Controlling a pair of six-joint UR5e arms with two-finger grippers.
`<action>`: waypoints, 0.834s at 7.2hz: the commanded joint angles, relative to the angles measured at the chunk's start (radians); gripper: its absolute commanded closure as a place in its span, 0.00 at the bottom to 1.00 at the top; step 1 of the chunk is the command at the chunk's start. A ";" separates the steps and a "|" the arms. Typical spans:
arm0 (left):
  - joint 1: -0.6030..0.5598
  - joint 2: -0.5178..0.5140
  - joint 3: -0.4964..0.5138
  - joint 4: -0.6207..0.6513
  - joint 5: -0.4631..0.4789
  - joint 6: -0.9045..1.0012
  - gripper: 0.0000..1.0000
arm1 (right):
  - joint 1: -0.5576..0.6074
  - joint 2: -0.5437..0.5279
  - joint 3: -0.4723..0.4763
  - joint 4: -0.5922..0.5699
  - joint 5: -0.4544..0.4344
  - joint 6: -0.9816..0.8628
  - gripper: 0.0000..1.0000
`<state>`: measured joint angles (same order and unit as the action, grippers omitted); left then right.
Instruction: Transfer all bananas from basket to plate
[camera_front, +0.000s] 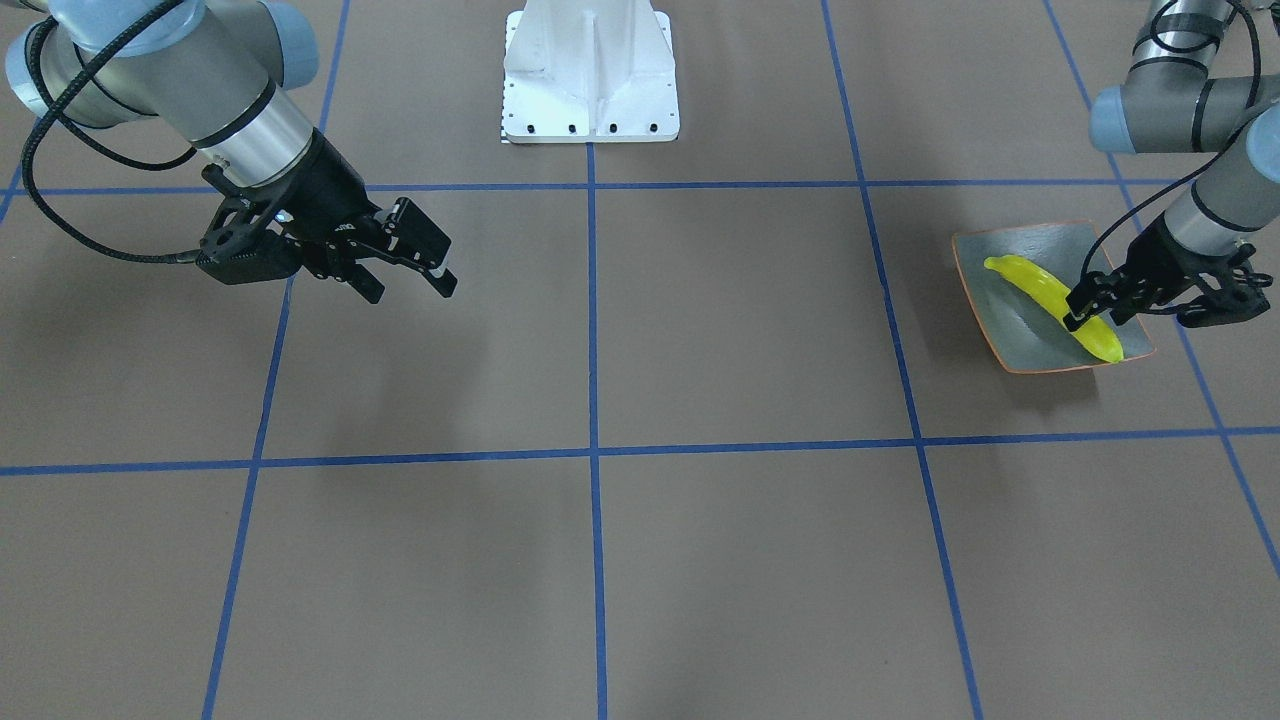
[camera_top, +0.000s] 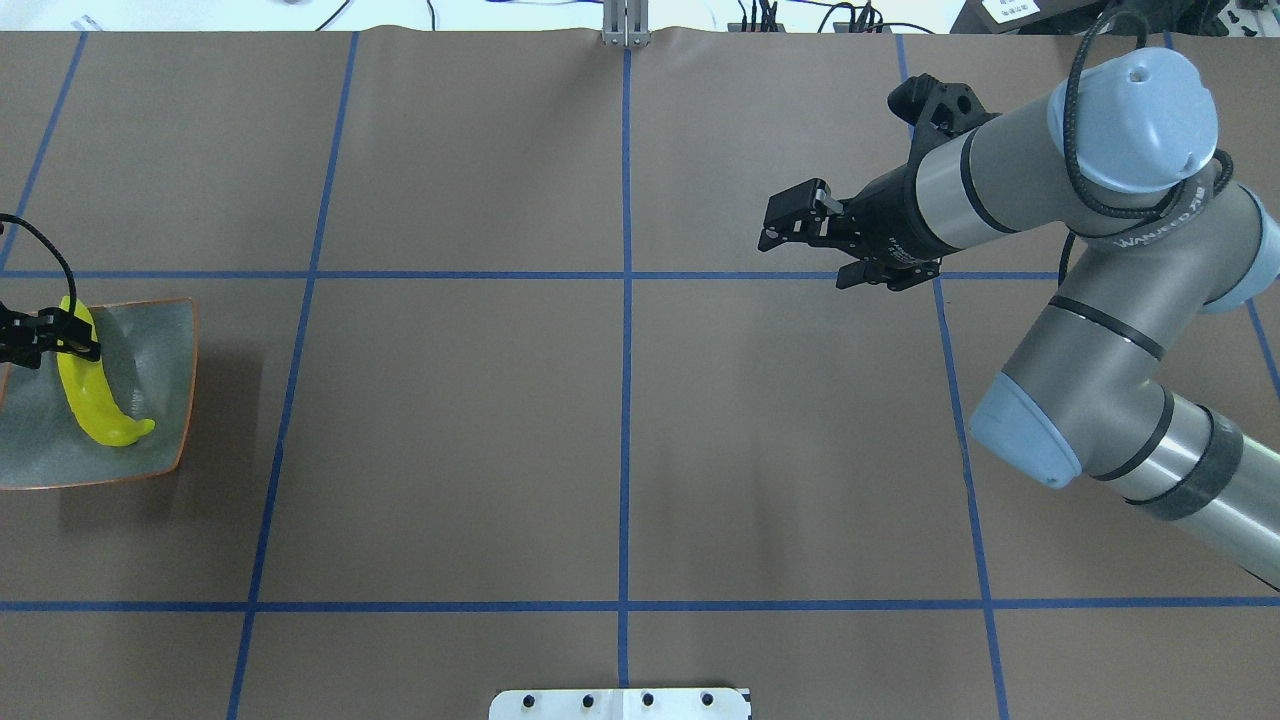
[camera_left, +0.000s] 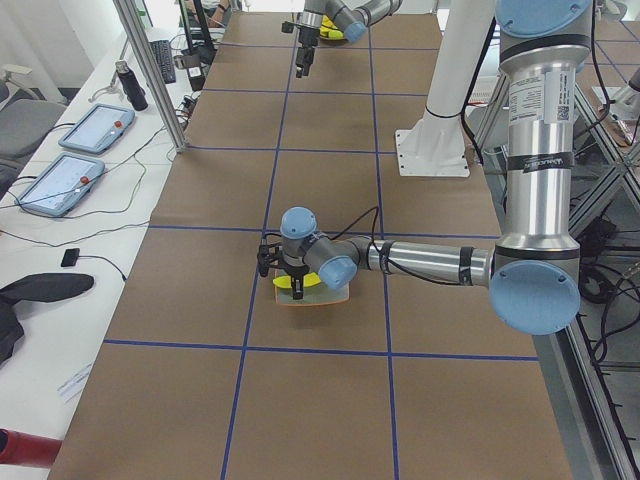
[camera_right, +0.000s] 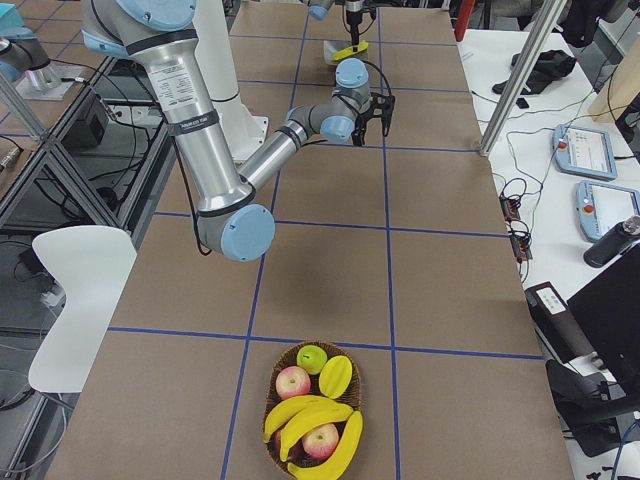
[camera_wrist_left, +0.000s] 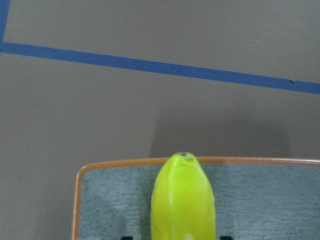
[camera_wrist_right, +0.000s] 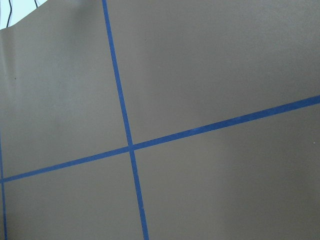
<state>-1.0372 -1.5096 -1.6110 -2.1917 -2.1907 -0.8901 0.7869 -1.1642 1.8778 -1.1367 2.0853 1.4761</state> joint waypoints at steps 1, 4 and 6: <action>-0.004 -0.001 -0.024 -0.003 -0.017 -0.001 0.26 | 0.002 0.000 0.006 0.000 -0.001 0.003 0.00; -0.101 0.012 -0.124 0.000 -0.157 0.000 0.22 | 0.034 -0.113 0.064 0.003 0.012 -0.019 0.00; -0.133 0.038 -0.191 0.001 -0.182 0.000 0.16 | 0.099 -0.225 0.063 0.006 0.019 -0.173 0.00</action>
<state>-1.1491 -1.4899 -1.7623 -2.1911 -2.3579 -0.8898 0.8436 -1.3164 1.9373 -1.1329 2.0986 1.3993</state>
